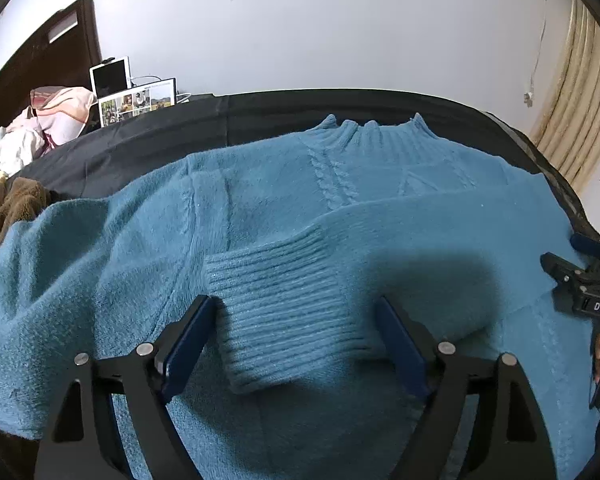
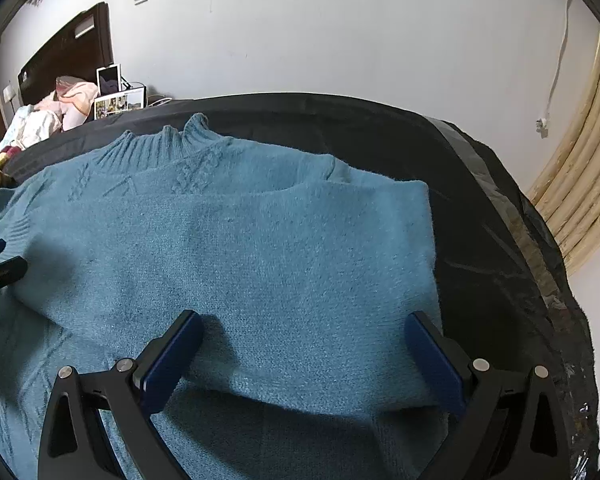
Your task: Fold clothes
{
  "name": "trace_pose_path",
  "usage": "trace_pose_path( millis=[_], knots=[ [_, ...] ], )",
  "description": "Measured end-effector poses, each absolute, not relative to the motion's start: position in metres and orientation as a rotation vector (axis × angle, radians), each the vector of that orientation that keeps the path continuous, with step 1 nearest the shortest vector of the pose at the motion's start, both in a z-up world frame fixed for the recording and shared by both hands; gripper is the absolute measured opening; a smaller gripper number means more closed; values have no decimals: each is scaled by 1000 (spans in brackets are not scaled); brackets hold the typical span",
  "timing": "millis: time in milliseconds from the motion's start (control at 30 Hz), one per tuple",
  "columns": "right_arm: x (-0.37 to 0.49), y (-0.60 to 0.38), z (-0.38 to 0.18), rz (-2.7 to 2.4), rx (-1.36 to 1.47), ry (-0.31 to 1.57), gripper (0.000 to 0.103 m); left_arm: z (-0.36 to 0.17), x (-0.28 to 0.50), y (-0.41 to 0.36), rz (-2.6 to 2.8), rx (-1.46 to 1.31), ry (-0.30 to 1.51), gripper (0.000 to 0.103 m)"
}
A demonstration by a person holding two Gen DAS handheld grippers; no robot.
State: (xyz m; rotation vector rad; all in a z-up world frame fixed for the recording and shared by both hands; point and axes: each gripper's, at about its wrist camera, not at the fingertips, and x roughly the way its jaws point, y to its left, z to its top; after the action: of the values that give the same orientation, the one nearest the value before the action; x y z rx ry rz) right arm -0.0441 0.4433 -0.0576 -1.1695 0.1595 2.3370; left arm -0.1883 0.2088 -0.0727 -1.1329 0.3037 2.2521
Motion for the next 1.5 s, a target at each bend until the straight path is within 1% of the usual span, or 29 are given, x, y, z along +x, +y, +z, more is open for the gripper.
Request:
trace_pose_path(
  millis=[133,267,533,700,1100,1267,1500],
  knots=[
    [-43,441,-54,2326,-1141,132,102,-72,-189,208,2253,-1134,302,87],
    [-38,432,-43,2357,-1050,71,102,-72,-189,207,2254,-1135,301,88],
    [-43,412,-37,2408,-1007,-63,102,-72,-190,207,2253,-1135,300,88],
    [-44,416,-40,2401,-1039,-35,102,-73,-191,207,2255,-1136,299,89],
    [-46,414,-40,2400,-1042,-57,102,-74,-191,206,2261,-1141,301,92],
    [-45,417,-40,2410,-1051,-20,102,-74,-190,205,2274,-1139,305,93],
    [-47,425,-44,2412,-1091,47,102,-63,-174,198,2369,-1065,379,93]
  ],
)
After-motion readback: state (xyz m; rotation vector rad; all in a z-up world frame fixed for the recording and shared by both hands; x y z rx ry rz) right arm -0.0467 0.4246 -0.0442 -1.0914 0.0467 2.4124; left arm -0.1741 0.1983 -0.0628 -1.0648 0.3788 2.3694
